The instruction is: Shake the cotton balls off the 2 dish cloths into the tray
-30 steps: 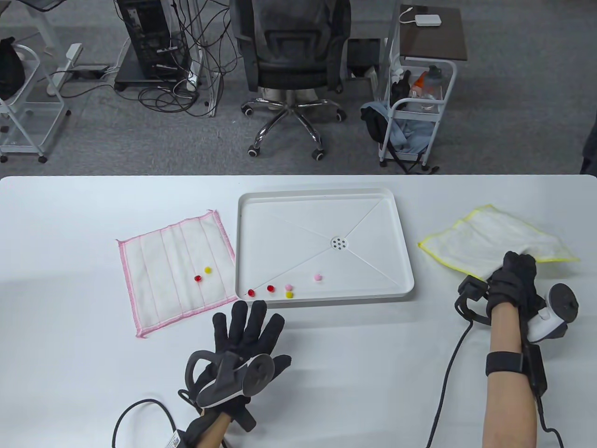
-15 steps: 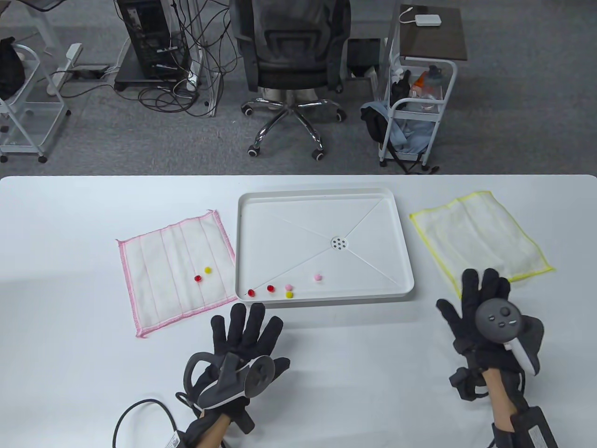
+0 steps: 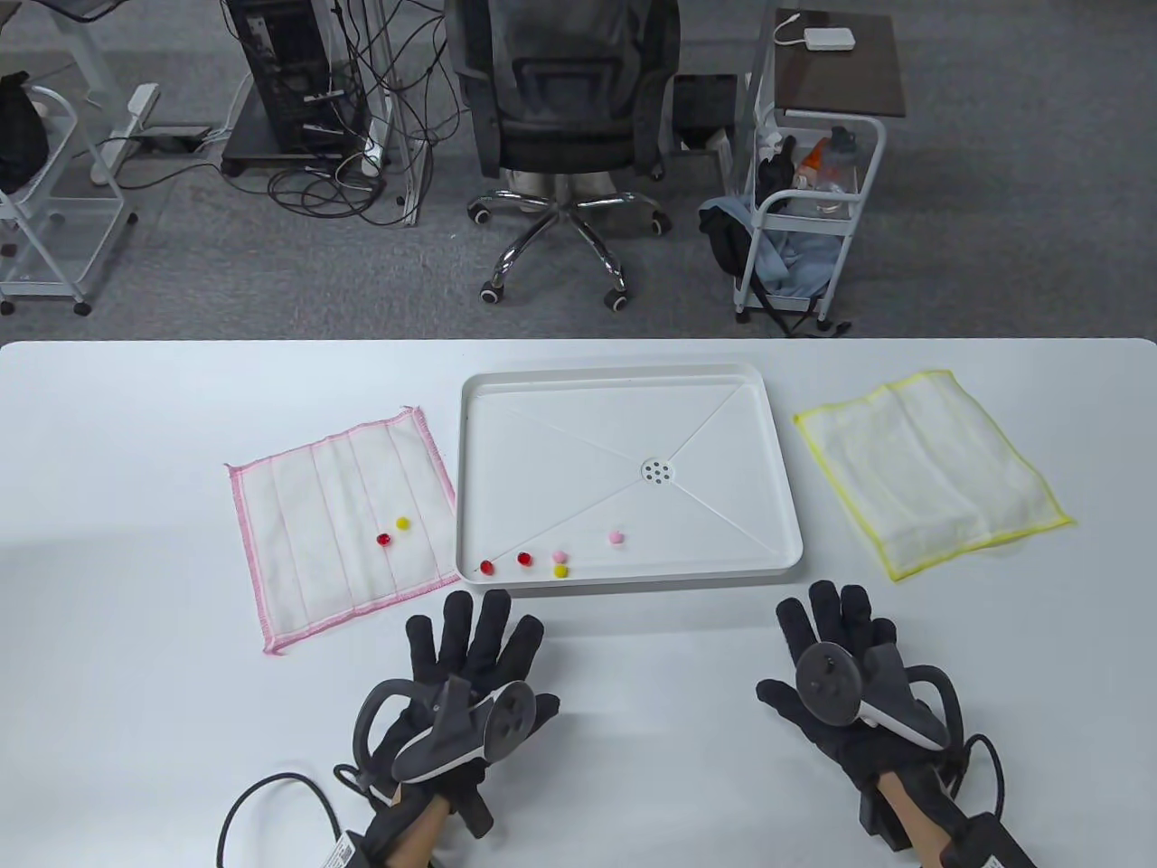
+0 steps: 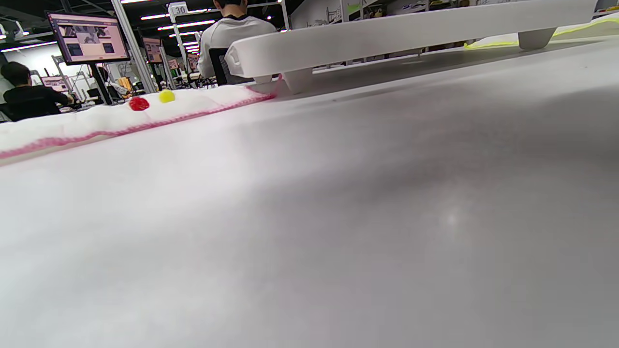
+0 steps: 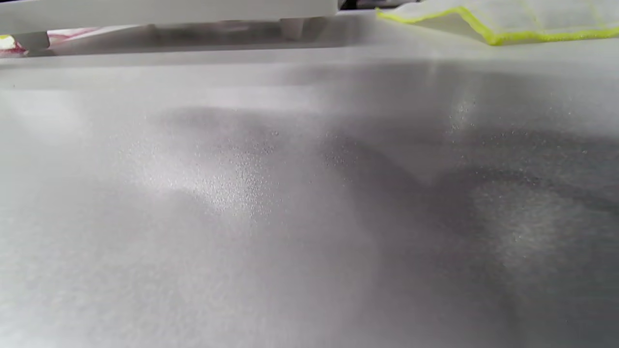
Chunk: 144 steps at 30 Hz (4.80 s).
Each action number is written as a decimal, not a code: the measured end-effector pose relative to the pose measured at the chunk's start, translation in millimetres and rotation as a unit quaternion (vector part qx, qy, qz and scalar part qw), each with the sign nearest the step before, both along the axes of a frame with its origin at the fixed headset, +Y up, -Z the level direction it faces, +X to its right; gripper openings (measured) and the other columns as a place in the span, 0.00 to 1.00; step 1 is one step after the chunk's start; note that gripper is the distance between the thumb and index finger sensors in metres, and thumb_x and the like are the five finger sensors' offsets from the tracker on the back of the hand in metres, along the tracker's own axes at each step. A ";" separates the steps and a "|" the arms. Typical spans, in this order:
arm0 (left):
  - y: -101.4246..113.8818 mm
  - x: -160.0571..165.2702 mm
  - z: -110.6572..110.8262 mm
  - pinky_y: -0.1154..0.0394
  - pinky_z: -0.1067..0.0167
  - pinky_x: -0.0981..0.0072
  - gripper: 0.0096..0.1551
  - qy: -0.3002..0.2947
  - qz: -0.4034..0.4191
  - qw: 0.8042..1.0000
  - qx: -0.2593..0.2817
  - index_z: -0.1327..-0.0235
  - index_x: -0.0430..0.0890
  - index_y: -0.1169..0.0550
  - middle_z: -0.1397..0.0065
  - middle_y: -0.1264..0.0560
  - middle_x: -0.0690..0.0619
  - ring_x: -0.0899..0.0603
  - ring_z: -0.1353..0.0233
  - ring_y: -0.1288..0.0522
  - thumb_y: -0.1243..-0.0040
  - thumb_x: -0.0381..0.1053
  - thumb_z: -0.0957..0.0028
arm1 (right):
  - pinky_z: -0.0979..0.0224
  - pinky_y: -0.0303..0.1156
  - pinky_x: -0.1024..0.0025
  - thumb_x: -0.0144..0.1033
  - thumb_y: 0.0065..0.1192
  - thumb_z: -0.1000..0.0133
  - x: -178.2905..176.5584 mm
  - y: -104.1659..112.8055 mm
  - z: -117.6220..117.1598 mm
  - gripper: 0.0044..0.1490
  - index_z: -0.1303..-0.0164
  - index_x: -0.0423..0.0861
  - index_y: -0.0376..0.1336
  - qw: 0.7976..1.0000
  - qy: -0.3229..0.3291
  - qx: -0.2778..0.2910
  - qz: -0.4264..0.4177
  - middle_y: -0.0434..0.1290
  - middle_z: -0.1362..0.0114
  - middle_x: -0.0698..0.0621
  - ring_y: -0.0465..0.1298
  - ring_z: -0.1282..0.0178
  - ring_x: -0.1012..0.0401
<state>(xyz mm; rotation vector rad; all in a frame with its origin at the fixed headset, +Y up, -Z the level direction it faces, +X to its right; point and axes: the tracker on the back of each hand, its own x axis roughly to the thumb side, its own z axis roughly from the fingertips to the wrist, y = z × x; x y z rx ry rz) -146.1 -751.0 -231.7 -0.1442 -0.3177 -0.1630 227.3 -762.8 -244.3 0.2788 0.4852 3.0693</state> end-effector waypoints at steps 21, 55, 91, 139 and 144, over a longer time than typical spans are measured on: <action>10.6 -36.4 -3.7 0.62 0.26 0.26 0.48 0.085 0.049 0.995 0.010 0.17 0.63 0.62 0.15 0.73 0.50 0.33 0.17 0.71 0.73 0.80 0.47 | 0.22 0.26 0.39 0.67 0.36 0.45 1.3 -3.6 0.1 0.53 0.25 0.55 0.20 1.000 -0.003 0.006 0.012 0.13 0.22 0.48 0.14 0.26 0.47; -36.8 -185.4 -63.9 0.73 0.25 0.38 0.49 0.277 0.165 0.911 -0.257 0.21 0.60 0.72 0.19 0.81 0.53 0.41 0.20 0.80 0.74 0.79 0.44 | 0.22 0.27 0.39 0.67 0.37 0.45 4.9 -5.8 -3.6 0.54 0.24 0.54 0.21 0.999 -0.026 -0.027 0.024 0.13 0.22 0.48 0.14 0.26 0.47; -25.2 -116.2 -31.4 0.56 0.23 0.38 0.52 0.288 0.080 0.918 -0.261 0.20 0.45 0.62 0.18 0.69 0.40 0.32 0.20 0.66 0.67 0.75 0.44 | 0.21 0.28 0.39 0.67 0.36 0.45 3.6 -9.9 -4.0 0.54 0.24 0.54 0.21 0.999 -0.018 -0.034 0.004 0.13 0.22 0.48 0.14 0.26 0.47; -1.0 -41.0 -4.4 0.39 0.25 0.39 0.47 0.198 0.028 0.953 -0.228 0.20 0.43 0.39 0.16 0.45 0.39 0.32 0.20 0.44 0.60 0.71 0.44 | 0.21 0.27 0.40 0.67 0.37 0.45 3.9 -6.8 -2.2 0.54 0.24 0.54 0.21 0.999 -0.007 -0.034 -0.013 0.13 0.22 0.49 0.14 0.26 0.48; 2.3 -34.4 -1.5 0.37 0.26 0.40 0.45 0.183 0.025 0.957 -0.224 0.21 0.44 0.36 0.17 0.41 0.40 0.32 0.20 0.41 0.59 0.71 0.44 | 0.21 0.27 0.40 0.67 0.36 0.45 3.0 -7.2 -2.1 0.54 0.24 0.54 0.21 0.999 -0.004 -0.036 -0.011 0.13 0.22 0.48 0.14 0.26 0.48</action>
